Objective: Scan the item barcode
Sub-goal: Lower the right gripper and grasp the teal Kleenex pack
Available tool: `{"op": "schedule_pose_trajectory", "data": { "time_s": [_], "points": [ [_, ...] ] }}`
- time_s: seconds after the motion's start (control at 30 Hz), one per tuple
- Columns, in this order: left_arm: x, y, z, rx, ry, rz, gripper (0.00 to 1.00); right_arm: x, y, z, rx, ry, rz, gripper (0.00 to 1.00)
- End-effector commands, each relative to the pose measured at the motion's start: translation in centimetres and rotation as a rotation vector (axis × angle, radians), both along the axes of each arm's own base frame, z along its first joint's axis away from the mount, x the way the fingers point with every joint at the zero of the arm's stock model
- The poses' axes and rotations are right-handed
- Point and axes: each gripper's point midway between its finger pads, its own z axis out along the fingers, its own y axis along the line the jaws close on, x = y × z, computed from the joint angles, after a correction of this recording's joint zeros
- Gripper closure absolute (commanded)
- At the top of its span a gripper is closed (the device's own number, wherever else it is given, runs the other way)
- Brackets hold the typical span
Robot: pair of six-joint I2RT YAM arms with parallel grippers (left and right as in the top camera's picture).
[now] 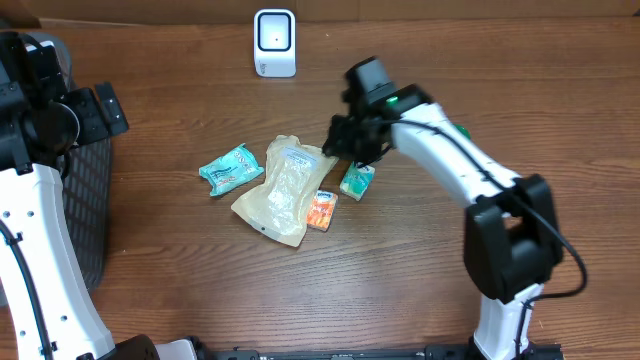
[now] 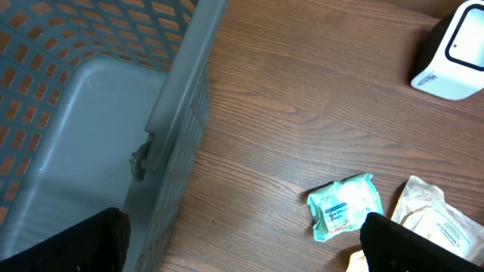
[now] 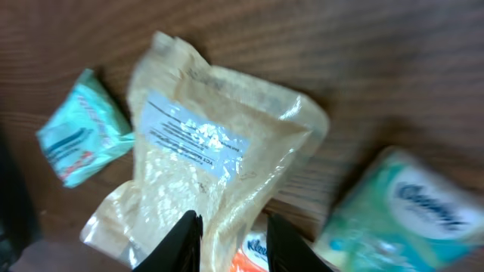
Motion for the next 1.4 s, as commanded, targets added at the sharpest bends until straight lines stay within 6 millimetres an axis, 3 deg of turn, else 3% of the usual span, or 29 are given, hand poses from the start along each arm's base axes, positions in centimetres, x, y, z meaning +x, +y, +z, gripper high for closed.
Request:
{"op": "schedule_pose_trajectory", "data": {
  "time_s": [0.0,0.2,0.57,0.67,0.8,0.9,1.0,1.17,1.37],
  "points": [
    [0.2,0.1,0.7,0.02,-0.014,-0.018,0.01,-0.7,-0.9,-4.0,-0.119,0.063,-0.089,0.75],
    [0.2,0.1,0.7,0.02,-0.014,-0.018,0.0,-1.4,-1.3,-4.7,-0.146,0.096,-0.086,0.76],
    [0.2,0.1,0.7,0.02,-0.014,-0.017,0.0,-2.4,-4.4,-5.1,-0.287,0.11,-0.021,0.75],
    [0.2,0.1,0.7,0.02,-0.014,-0.018,0.01,-1.4,-5.4,-3.5,-0.287,0.098,-0.002,0.75],
    [0.2,0.1,0.7,0.02,-0.014,-0.018,0.01,-0.3,-6.8,0.6,-0.273,0.066,0.012,0.75],
    [0.2,0.1,0.7,0.02,-0.014,-0.018,0.01,-0.4,-8.0,3.8,-0.267,0.044,0.009,0.74],
    [0.2,0.1,0.7,0.02,-0.014,-0.018,0.0,-1.3,-9.5,5.2,-0.274,0.061,-0.005,0.69],
    [0.2,0.1,0.7,0.02,-0.014,-0.017,0.0,-2.6,-11.8,3.5,-0.302,0.139,0.016,0.68],
    [0.2,0.1,0.7,0.02,-0.014,-0.017,0.01,-3.4,-12.7,-0.5,-0.125,0.203,0.032,0.69]
  ]
}}
